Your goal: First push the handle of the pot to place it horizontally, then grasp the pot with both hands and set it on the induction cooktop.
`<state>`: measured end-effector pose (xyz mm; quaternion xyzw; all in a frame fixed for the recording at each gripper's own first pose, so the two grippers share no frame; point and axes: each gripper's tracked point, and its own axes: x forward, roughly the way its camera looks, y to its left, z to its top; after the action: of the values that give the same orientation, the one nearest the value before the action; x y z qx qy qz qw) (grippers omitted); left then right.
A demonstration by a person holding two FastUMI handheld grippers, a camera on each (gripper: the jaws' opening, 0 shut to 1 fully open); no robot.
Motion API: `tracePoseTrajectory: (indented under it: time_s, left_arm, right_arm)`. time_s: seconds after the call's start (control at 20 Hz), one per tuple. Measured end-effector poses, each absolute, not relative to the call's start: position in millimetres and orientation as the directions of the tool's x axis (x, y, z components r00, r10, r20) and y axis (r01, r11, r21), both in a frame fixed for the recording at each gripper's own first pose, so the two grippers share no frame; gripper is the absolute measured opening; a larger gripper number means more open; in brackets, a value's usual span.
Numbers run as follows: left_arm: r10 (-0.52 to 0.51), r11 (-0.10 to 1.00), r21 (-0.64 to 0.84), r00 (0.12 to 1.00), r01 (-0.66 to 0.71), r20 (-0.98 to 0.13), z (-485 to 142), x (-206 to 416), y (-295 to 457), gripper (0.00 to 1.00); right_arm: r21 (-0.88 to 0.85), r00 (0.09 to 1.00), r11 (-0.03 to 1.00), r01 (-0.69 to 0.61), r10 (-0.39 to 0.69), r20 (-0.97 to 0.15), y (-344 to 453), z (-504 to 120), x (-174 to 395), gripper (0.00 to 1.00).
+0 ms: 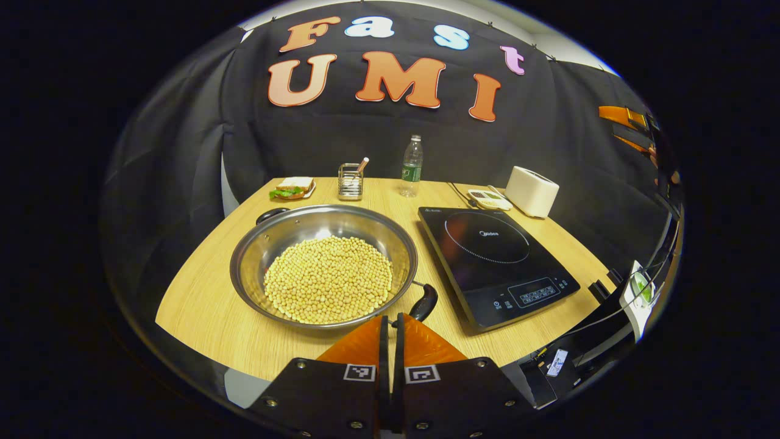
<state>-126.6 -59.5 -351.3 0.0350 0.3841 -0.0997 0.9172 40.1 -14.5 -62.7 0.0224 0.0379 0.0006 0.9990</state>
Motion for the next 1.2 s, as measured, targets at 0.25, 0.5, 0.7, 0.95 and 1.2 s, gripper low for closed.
tracePoseTrajectory:
  time_s: [0.25,0.5,0.7,0.95,1.2]
  left_arm:
    - [-0.156,0.977,-0.02,0.641,0.214,-0.751,-375,-136,-60,0.02]
    - [-0.164,0.973,-0.022,0.615,0.23,-0.771,-392,-130,-63,0.02]
    - [-0.164,0.973,-0.032,0.589,0.229,-0.792,-408,-129,-65,0.03]
    - [-0.165,0.974,-0.037,0.59,0.223,-0.79,-409,-121,-71,0.02]
    - [-0.159,0.971,-0.018,0.583,0.24,-0.797,-411,-118,-75,0.02]
  right_arm:
    - [0.05,0.995,0.999,0.006,-0.001,-0.1,-18,-74,43,0.95]
    - [0.037,0.993,0.999,0.016,-0.012,-0.12,-25,-82,46,0.95]
    - [0.041,0.993,0.999,0.019,-0.014,-0.119,-28,-81,46,0.95]
    - [0.036,0.993,0.999,0.025,-0.021,-0.117,-34,-79,45,0.95]
    - [0.048,0.993,0.998,0.04,-0.034,-0.114,-40,-78,45,0.95]
